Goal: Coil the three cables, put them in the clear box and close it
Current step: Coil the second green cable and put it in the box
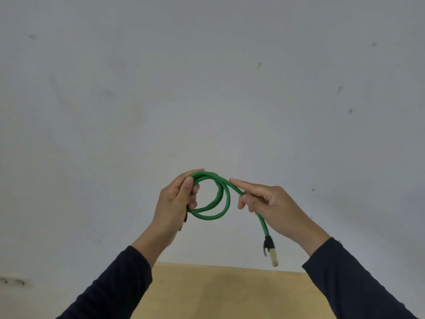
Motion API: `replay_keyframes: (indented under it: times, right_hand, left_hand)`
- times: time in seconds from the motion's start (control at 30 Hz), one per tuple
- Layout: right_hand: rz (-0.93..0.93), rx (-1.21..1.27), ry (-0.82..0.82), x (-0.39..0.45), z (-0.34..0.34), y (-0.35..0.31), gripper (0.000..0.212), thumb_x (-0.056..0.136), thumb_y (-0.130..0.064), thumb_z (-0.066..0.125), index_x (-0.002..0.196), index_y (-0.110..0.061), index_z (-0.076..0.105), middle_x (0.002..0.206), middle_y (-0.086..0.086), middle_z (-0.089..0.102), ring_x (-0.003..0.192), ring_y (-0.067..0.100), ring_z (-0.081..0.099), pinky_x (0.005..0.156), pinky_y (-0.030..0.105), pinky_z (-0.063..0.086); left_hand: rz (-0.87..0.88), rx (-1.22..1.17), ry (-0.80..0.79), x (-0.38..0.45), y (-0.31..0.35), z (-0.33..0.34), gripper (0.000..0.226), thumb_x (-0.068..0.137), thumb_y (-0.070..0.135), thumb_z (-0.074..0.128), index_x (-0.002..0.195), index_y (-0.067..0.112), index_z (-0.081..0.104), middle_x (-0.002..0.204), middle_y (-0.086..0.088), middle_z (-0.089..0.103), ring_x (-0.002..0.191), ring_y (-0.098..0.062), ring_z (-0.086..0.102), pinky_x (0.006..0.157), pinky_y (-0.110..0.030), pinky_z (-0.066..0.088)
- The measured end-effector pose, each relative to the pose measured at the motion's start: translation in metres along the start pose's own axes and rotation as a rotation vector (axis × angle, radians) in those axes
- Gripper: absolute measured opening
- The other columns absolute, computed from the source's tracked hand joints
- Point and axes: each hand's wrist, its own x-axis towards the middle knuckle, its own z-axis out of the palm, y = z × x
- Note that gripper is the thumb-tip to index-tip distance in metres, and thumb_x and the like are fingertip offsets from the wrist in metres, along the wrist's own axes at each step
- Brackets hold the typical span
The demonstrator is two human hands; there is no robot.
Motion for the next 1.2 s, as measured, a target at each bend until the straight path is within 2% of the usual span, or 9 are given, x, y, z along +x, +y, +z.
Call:
replay_keyframes:
  times: [0.07,0.17,0.27,0.37,0.57,0.83,0.93,1.07,1.2]
  right_hand:
    - [0.003,-0.061,-0.047,-0.001,-0.003,0.001,0.041,0.091,-0.016,0.054,0.117,-0.048,0.054,0.072,-0.018,0.065,0.060,0.000,0.045,0.066,0.005,0.037]
    - [0.008,-0.085,-0.004,0.001,-0.007,0.005,0.041,0.088,-0.017,0.058,0.111,-0.052,0.058,0.076,-0.015,0.068,0.075,0.020,0.055,0.073,0.018,0.042]
    - [-0.046,-0.054,0.200,0.003,-0.008,0.009,0.038,0.089,-0.010,0.057,0.107,-0.043,0.064,0.081,-0.010,0.067,0.067,0.004,0.056,0.065,0.014,0.043]
    - [-0.073,0.050,0.408,0.005,-0.001,0.012,0.036,0.090,-0.007,0.054,0.101,-0.038,0.068,0.082,-0.002,0.063,0.057,0.006,0.049,0.051,0.015,0.047]
    - [-0.022,0.189,0.629,0.003,0.018,0.021,0.033,0.090,-0.005,0.054,0.097,-0.034,0.068,0.084,0.004,0.064,0.051,0.009,0.051,0.049,0.012,0.047]
    - [-0.130,-0.028,0.688,0.002,0.012,0.028,0.027,0.092,-0.006,0.052,0.105,-0.023,0.069,0.085,-0.011,0.060,0.061,0.011,0.055,0.057,0.026,0.052]
    - [-0.029,0.140,0.681,0.003,0.016,0.024,0.030,0.091,-0.004,0.051,0.101,-0.026,0.068,0.079,-0.003,0.059,0.053,0.008,0.051,0.049,0.017,0.048]
    - [0.186,0.472,0.606,0.005,0.036,0.024,0.027,0.092,-0.003,0.051,0.103,-0.020,0.068,0.070,0.002,0.057,0.043,0.007,0.047,0.042,0.019,0.044]
    - [0.209,0.521,0.508,-0.003,0.057,0.027,0.029,0.096,-0.012,0.046,0.105,-0.029,0.067,0.070,-0.001,0.059,0.046,0.011,0.044,0.045,0.020,0.043]
  left_hand:
    - [-0.017,0.029,-0.022,0.001,-0.003,-0.006,0.033,0.099,0.018,0.038,0.100,0.029,0.070,0.067,0.008,0.051,0.051,-0.007,0.036,0.054,-0.028,0.031]
    - [-0.040,0.037,-0.060,-0.001,-0.008,-0.009,0.032,0.098,0.019,0.039,0.103,0.029,0.069,0.066,0.009,0.051,0.051,-0.006,0.038,0.055,-0.033,0.026]
    - [-0.068,0.014,-0.097,-0.008,-0.014,-0.005,0.031,0.099,0.020,0.039,0.104,0.027,0.069,0.068,0.007,0.051,0.051,-0.006,0.038,0.055,-0.034,0.024]
    - [-0.081,-0.013,-0.152,-0.017,-0.018,0.007,0.029,0.098,0.022,0.040,0.108,0.023,0.067,0.068,0.005,0.050,0.051,-0.007,0.037,0.055,-0.034,0.024]
    - [-0.106,-0.102,-0.174,-0.026,-0.020,0.023,0.031,0.098,0.017,0.038,0.107,0.018,0.067,0.069,0.001,0.047,0.052,-0.008,0.031,0.051,-0.019,0.036]
    - [-0.148,-0.116,-0.218,-0.025,-0.019,0.023,0.030,0.098,0.017,0.038,0.113,0.012,0.064,0.067,0.004,0.047,0.052,-0.008,0.031,0.051,-0.017,0.036]
    - [-0.120,-0.124,-0.192,-0.024,-0.021,0.026,0.031,0.099,0.017,0.038,0.109,0.017,0.067,0.067,0.004,0.048,0.053,-0.008,0.033,0.052,-0.018,0.037]
    - [-0.097,-0.183,-0.054,-0.021,-0.024,0.035,0.030,0.098,0.018,0.039,0.103,0.024,0.068,0.068,0.004,0.050,0.055,-0.009,0.038,0.052,-0.019,0.039]
    - [-0.165,-0.213,0.106,-0.015,-0.025,0.038,0.029,0.099,0.023,0.037,0.102,0.023,0.066,0.068,0.006,0.052,0.052,-0.007,0.045,0.053,-0.021,0.038]
